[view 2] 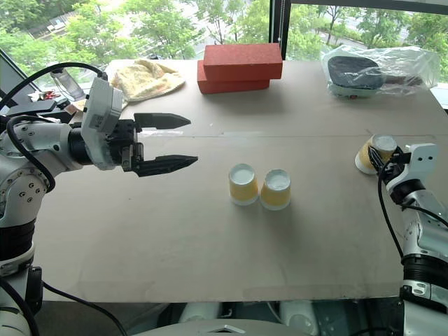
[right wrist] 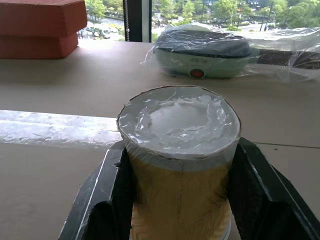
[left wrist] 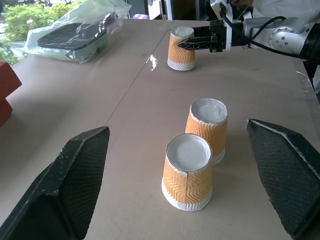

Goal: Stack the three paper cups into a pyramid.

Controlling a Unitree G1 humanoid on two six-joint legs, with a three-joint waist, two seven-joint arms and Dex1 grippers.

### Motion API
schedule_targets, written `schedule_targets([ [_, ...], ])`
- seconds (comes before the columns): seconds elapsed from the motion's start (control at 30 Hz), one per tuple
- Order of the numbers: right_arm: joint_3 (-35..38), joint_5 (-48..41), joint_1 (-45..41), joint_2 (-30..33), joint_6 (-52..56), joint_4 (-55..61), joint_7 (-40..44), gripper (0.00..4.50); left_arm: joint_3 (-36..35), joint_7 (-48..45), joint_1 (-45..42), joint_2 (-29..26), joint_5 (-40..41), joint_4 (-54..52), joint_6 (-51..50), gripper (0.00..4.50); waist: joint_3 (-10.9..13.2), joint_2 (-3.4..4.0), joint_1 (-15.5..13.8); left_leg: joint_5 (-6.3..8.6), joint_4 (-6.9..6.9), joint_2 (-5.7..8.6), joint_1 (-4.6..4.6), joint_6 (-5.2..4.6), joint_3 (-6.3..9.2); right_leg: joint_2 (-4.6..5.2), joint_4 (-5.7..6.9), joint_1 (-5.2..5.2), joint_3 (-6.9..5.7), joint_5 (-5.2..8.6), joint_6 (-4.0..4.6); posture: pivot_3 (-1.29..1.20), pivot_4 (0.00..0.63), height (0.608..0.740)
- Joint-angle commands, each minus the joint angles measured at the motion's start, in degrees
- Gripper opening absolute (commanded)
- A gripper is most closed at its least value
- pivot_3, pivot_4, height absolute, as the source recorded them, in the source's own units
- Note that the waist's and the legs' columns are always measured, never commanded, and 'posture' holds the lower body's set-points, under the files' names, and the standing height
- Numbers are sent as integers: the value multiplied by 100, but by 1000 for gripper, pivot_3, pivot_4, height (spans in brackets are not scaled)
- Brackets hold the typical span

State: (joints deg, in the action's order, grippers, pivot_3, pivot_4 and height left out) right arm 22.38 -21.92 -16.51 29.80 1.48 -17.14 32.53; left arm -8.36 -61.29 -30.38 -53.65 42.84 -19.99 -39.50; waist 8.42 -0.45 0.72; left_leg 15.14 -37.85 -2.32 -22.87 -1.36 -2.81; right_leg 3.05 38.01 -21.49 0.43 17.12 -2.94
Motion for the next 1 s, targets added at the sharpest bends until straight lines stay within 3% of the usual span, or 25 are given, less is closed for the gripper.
schedule_targets([
  [0.03, -189, -690, -90, 120, 535, 1208, 575, 2075, -290, -98, 57, -156, 74, -188, 81, 4500, 1, 1, 13, 0, 1, -1, 0, 0, -1, -1, 1, -2, 5, 0, 0, 0, 150, 730],
  [0.2, -771, -2257, -260, 288, 2280, 3241, 1028, 2075, -473, -427, 519, -427, 133, -405, 89, 4500, 3, 1, 26, 0, 15, -15, 1, 0, -4, -9, 3, -13, 25, 0, 0, 0, 150, 730],
  [0.37, -1283, -3046, -556, 721, 3376, 4151, 1341, 2075, -771, -680, 965, -564, 320, -676, 68, 4500, 16, -24, -46, 8, 16, -14, -1, -14, 3, -5, -2, -11, 13, 0, 0, 0, 150, 730],
  [0.7, -2454, -1781, -941, 816, 2927, 3894, 1886, 2075, -911, -591, 1280, -579, 328, -954, 101, 4500, 20, -35, -15, 15, 12, -4, -3, -26, 1, -2, -3, -13, 11, 0, 0, 0, 150, 730],
  [1.0, -2563, -1251, -1023, 606, 2515, 3602, 2066, 2075, -902, -559, 1258, -593, 320, -953, 113, 4500, 20, -36, -9, 14, 11, -5, -2, -25, 1, -4, 0, -13, 0, 0, 0, 0, 150, 730],
])
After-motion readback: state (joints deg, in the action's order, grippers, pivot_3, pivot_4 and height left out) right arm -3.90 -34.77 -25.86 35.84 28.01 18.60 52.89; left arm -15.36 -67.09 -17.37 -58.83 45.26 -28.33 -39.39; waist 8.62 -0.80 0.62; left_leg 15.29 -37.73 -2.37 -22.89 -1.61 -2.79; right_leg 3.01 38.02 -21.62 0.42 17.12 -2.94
